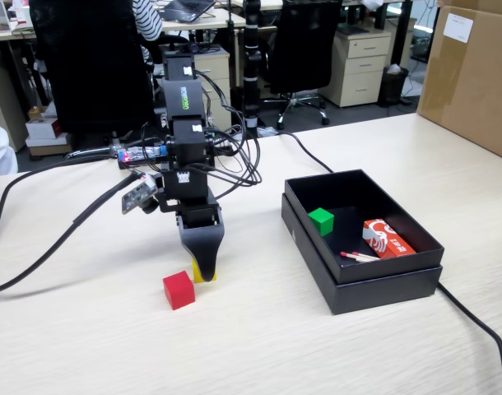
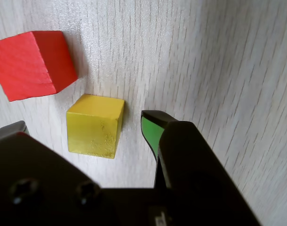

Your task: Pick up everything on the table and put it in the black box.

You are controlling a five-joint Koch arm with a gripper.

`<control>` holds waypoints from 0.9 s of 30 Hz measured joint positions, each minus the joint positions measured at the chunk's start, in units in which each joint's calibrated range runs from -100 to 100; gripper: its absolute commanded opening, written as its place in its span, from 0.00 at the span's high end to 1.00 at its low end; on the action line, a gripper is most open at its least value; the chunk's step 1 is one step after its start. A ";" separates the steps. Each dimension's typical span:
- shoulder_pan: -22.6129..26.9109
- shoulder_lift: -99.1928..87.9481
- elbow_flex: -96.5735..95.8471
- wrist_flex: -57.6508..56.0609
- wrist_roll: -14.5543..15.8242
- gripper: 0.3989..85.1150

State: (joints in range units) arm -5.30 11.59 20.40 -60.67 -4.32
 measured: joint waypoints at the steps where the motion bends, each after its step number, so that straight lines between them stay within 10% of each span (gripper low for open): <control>1: 0.00 0.39 0.00 0.00 -0.05 0.49; 11: 0.10 1.81 0.91 0.00 -0.39 0.99; 27: 8.30 -27.70 -0.64 0.00 1.03 0.99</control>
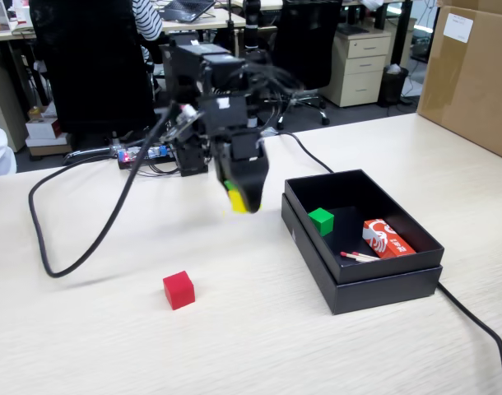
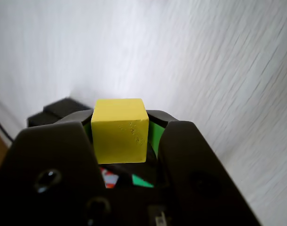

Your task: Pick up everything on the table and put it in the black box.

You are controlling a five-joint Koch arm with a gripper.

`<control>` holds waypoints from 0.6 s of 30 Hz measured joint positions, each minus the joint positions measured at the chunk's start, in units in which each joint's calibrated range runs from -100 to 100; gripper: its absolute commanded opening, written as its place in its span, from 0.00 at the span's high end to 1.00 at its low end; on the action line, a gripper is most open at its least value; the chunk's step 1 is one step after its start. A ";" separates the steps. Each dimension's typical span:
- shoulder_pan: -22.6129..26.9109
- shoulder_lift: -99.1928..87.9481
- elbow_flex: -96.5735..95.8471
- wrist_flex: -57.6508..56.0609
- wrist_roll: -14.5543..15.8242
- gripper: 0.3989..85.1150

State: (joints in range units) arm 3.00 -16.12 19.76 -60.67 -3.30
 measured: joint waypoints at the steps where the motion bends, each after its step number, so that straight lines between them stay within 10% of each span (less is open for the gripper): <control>1: 2.15 -2.33 0.00 0.00 0.68 0.99; 9: 13.53 2.07 5.11 -0.08 6.30 0.99; 18: 13.97 16.83 7.67 -0.70 8.84 0.99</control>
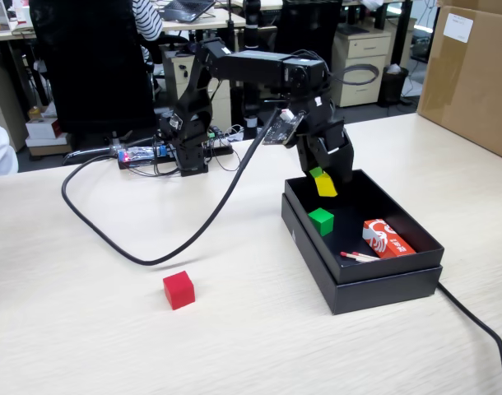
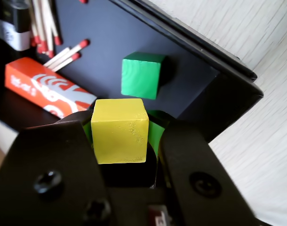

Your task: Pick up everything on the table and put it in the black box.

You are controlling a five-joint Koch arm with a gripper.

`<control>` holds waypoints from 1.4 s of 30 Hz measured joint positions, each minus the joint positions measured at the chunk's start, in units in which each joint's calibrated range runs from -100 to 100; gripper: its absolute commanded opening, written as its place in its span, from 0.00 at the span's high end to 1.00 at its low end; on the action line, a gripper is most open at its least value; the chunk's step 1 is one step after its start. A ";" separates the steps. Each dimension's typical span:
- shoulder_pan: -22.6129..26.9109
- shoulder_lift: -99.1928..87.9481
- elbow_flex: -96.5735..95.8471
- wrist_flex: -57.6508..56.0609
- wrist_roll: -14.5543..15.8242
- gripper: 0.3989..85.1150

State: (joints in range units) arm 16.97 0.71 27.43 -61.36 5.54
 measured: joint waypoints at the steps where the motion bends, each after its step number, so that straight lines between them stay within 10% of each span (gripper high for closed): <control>1: -0.10 0.78 0.00 0.00 0.15 0.99; 10: -0.93 2.72 -0.27 0.00 0.20 0.98; 23: -1.32 3.24 -3.83 -2.25 0.10 0.51; 42: -6.84 -28.09 -5.29 -3.17 -1.56 0.50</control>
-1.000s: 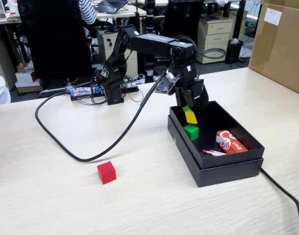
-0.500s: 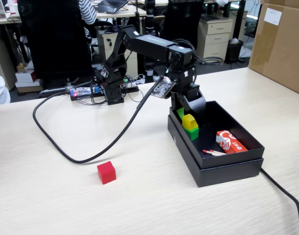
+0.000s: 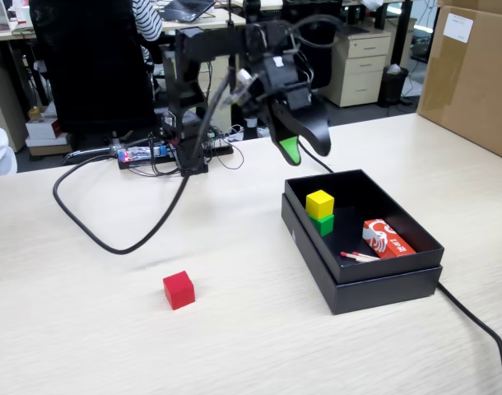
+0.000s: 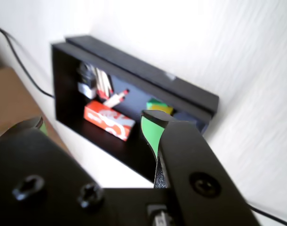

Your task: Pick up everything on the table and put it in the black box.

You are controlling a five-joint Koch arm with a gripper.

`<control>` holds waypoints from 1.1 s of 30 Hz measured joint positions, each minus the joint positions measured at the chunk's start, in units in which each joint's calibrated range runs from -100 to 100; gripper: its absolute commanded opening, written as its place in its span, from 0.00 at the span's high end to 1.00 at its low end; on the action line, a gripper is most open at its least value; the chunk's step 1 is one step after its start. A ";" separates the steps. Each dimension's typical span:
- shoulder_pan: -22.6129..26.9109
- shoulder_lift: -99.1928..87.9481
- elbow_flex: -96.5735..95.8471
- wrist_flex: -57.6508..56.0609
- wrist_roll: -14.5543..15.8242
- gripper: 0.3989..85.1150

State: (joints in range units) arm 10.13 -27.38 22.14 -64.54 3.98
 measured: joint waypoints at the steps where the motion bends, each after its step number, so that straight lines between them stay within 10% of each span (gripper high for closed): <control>1: -0.68 -1.17 -0.18 0.00 -0.39 0.49; 33: -17.00 -7.12 -13.14 0.15 -8.89 0.44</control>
State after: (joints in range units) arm -6.86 -34.50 8.99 -64.38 -4.91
